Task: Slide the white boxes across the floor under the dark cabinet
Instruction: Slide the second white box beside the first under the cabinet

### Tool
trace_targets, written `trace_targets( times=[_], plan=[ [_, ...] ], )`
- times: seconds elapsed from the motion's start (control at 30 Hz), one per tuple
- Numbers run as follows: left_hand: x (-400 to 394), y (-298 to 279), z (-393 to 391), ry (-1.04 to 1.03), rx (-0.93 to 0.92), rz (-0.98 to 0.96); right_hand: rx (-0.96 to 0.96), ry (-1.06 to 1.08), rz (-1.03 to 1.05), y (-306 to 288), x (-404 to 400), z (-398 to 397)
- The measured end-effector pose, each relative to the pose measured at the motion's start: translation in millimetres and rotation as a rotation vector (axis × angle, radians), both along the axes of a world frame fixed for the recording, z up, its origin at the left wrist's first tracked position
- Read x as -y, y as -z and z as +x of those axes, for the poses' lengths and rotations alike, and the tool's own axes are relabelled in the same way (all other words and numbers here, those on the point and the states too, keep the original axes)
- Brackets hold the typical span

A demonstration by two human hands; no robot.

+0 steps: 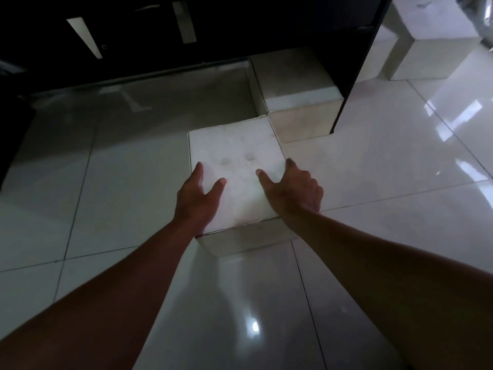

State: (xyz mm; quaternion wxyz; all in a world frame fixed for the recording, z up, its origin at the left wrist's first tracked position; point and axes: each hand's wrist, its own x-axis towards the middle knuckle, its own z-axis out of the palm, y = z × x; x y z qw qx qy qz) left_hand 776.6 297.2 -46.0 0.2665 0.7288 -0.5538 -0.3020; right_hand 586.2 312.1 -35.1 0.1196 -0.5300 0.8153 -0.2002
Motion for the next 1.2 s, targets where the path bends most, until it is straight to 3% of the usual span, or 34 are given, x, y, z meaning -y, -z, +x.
trace_targets(
  times=[0.4, 0.5, 0.57, 0.63, 0.7, 0.83, 1.2],
  plan=[
    [6.1, 27.4, 2.2, -0.012, 0.067, -0.007, 0.058, -0.058, -0.019, 32.8, 2.4, 2.8],
    [2.7, 22.5, 0.8, 0.058, 0.223, -0.031, 0.056, -0.143, -0.089, 32.4, -0.8, -0.1],
    [-4.2, 13.2, 2.4, 0.224, 0.433, -0.178, 0.020, -0.370, -0.206, 28.2, -3.6, -2.4],
    [-11.7, 6.5, 7.3, 0.533, 0.585, -0.323, -0.007, -0.675, -0.307, 24.3, -6.9, -9.0],
    [-17.3, 3.0, 13.8, 0.791, 0.685, -0.329, -0.028, -0.883, -0.319, 26.0, -13.0, -19.8],
    [-18.8, 0.8, 26.0, 0.947, 0.769, -0.269, -0.083, -1.030, -0.185, 30.8, -18.5, -42.6],
    [22.3, 2.1, 19.7, 0.855, 0.684, -0.216, -0.142, -0.973, -0.162, 31.0, 29.0, -39.2]
  ],
)
